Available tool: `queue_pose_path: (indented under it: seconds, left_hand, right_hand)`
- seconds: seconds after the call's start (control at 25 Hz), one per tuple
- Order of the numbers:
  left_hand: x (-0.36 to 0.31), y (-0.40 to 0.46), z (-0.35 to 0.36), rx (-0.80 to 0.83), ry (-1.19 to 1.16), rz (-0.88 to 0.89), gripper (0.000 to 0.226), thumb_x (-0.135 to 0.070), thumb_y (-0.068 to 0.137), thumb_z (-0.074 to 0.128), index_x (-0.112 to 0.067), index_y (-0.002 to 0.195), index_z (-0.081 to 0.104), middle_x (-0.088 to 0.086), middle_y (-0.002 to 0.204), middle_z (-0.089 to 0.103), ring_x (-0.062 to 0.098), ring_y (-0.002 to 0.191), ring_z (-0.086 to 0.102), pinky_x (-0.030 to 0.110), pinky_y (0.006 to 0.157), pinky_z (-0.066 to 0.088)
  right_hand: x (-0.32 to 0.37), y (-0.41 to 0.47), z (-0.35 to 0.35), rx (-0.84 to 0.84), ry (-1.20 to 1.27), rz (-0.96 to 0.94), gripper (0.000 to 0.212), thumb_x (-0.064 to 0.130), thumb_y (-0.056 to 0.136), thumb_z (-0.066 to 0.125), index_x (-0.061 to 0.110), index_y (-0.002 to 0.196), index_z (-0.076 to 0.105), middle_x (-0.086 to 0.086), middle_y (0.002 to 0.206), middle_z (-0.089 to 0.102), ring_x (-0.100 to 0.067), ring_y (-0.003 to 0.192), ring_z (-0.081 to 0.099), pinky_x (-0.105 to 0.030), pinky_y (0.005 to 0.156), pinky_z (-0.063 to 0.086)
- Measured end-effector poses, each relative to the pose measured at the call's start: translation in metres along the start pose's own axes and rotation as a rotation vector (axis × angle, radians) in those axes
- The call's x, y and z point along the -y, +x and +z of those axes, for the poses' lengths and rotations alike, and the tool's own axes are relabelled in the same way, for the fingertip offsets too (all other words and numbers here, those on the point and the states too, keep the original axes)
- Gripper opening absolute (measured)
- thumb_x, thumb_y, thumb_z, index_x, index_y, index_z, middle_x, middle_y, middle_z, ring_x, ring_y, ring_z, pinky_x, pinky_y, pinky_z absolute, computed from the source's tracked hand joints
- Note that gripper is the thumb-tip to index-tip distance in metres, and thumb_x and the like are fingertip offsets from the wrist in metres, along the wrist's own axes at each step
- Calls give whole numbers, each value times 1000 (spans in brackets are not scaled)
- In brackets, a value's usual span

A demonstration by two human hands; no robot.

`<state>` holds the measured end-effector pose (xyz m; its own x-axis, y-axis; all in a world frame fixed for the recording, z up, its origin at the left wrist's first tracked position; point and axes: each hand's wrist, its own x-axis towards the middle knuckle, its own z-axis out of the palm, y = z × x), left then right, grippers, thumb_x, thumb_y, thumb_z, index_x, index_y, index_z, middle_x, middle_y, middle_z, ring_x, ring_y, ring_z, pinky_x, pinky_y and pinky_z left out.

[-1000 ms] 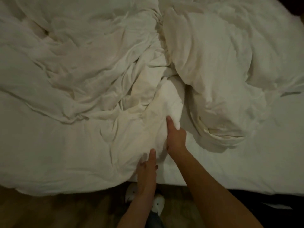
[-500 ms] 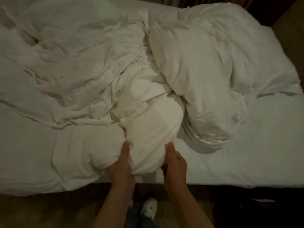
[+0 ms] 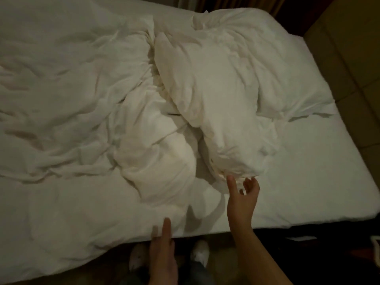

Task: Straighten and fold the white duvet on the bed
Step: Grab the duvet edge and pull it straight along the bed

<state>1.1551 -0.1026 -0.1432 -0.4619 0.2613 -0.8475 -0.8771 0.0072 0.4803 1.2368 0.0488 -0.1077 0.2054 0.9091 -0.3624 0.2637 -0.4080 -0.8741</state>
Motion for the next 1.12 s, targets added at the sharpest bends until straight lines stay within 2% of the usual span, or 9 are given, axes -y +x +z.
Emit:
queue_pose_path:
  seconds: [0.12,0.28,0.44,0.52,0.6,0.72,0.84,0.96,1.12]
  left_hand:
    - [36,-25,49,200,84,-186,62,-44,92,61,-16,144,43,6,150,44,24,139,40,39,116,28]
    - [13,7,165,366,471,342,89,-55,72,77,-11,142,44,-1,136,55,19,127,53,15,95,44]
    - [8,32,275,217,511,625,110,-68,52,85,-16,141,47,-15,130,59,3,122,55,19,104,43]
    - [16,27,308,93,447,648,87,-65,53,86,-18,123,61,-20,103,67,0,104,65,24,92,52]
    - [9,8,331,17,333,723,50,-44,65,88,-23,105,65,-23,94,66,-16,85,63,13,79,53]
    - [-20,-22,362,-30,247,820,63,-36,70,85,-12,123,61,-11,116,64,-6,98,63,12,90,49]
    - [-51,-47,401,20,260,846,50,-32,76,82,-18,118,60,-19,100,62,-5,92,63,7,82,48]
    - [-71,-51,443,89,298,859,47,-28,79,81,-7,118,65,-16,95,65,-14,80,63,1,72,45]
    - [-113,-31,487,105,411,884,44,-46,79,77,-14,108,66,-13,92,66,0,79,61,-2,62,40]
  right_hand:
    - [-9,35,-28,-62,14,81,89,38,86,76,17,157,26,-3,156,37,-20,142,38,-31,109,35]
    - [-10,100,-42,-12,107,214,97,53,82,75,14,156,27,-6,154,41,-22,137,45,-36,110,40]
    - [20,152,-26,159,213,189,118,88,48,75,20,142,52,-1,132,65,-17,113,66,-42,100,54]
    - [48,167,-25,217,210,87,94,75,61,79,19,134,59,1,122,71,-9,104,69,-33,95,57]
    - [82,177,-32,231,282,19,70,52,69,85,15,125,66,0,113,74,-6,96,72,-26,86,59]
    - [147,187,-60,222,378,-154,76,48,57,84,10,121,67,-1,111,74,-6,97,72,-20,79,58]
    - [204,208,-65,261,370,-268,92,52,54,92,7,128,62,0,116,71,-9,105,70,-19,84,58]
    - [245,237,-45,252,311,-326,101,60,52,89,11,135,58,2,126,68,-11,116,65,-31,99,55]
    - [281,279,-5,263,277,-378,92,53,60,91,11,135,58,4,126,67,-10,117,63,-24,101,52]
